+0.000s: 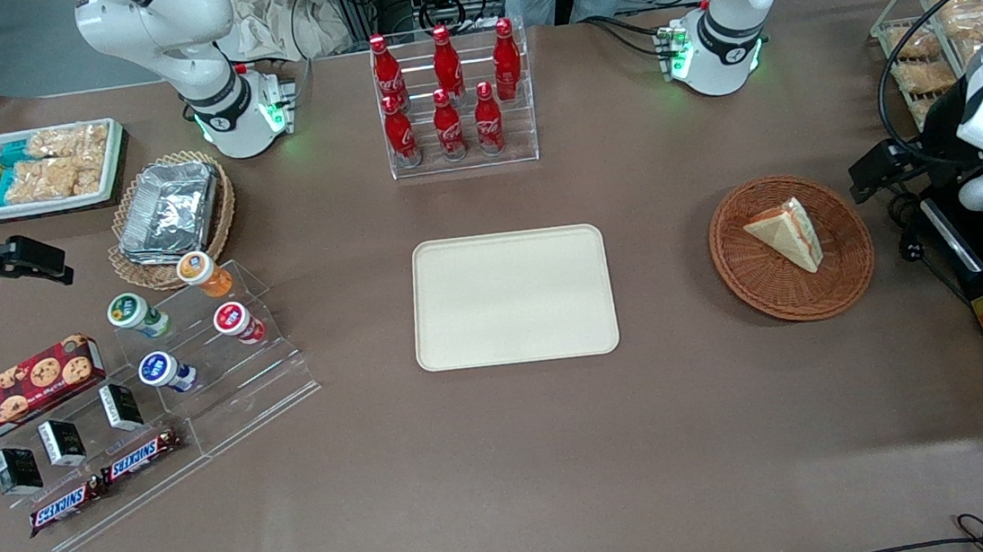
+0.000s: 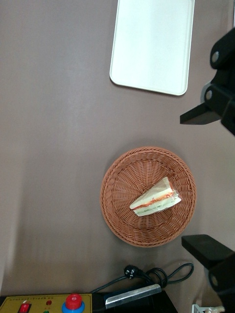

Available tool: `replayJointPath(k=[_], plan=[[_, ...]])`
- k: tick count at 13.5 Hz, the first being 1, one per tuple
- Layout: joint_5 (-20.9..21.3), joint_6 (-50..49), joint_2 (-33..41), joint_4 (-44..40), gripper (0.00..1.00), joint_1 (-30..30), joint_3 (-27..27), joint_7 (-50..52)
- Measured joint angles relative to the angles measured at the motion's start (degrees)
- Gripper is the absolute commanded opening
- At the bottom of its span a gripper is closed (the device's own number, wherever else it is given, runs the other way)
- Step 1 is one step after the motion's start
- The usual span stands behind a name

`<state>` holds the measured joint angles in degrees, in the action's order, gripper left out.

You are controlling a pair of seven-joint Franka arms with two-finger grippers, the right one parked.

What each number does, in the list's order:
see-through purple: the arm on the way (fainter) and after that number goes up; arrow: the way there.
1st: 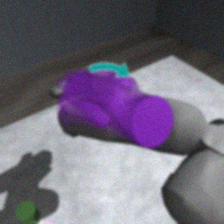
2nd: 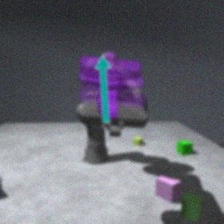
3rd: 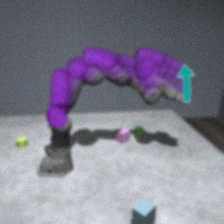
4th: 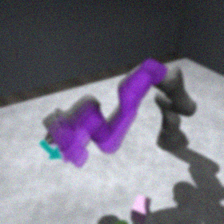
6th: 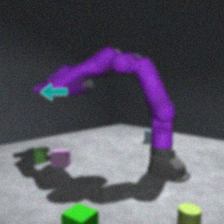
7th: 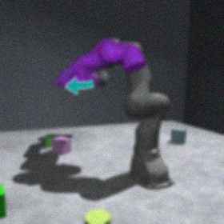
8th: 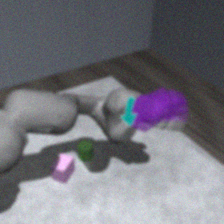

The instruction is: Place sandwich from basket to tray

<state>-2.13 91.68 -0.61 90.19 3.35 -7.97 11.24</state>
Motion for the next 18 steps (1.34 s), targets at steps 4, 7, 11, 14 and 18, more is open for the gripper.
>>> replayJointPath(k=[4, 7, 11, 14, 18], plan=[[1.2, -1.7, 1.1, 0.1, 1.00, -0.3, -0.2, 2.3], [1.2, -1.9, 1.6, 0.5, 1.00, -0.3, -0.2, 8.3], [1.3, -2.3, 3.3, 3.8, 1.00, -0.8, -0.2, 15.6], [1.3, -1.4, 7.7, 10.8, 1.00, -0.9, -0.1, 20.6], [1.3, 0.2, 12.0, 17.1, 1.00, -0.7, 1.2, 23.7]])
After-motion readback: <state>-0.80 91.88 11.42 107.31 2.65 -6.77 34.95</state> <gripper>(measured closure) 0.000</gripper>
